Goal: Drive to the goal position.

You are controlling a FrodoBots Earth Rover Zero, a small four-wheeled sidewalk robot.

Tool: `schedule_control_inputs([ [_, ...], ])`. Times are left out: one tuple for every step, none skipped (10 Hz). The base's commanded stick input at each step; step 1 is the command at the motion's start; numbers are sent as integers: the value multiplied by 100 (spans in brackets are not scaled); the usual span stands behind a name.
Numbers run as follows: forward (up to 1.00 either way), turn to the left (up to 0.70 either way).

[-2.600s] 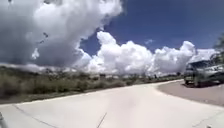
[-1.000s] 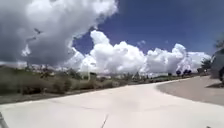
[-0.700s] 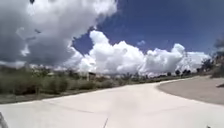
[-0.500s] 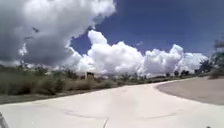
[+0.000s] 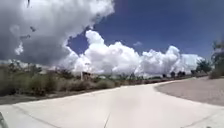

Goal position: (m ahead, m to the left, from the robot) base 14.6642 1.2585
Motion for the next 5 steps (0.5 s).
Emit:
schedule_control_inputs([
  [85,0],
  [85,0],
  [85,0],
  [85,0],
  [85,-12],
])
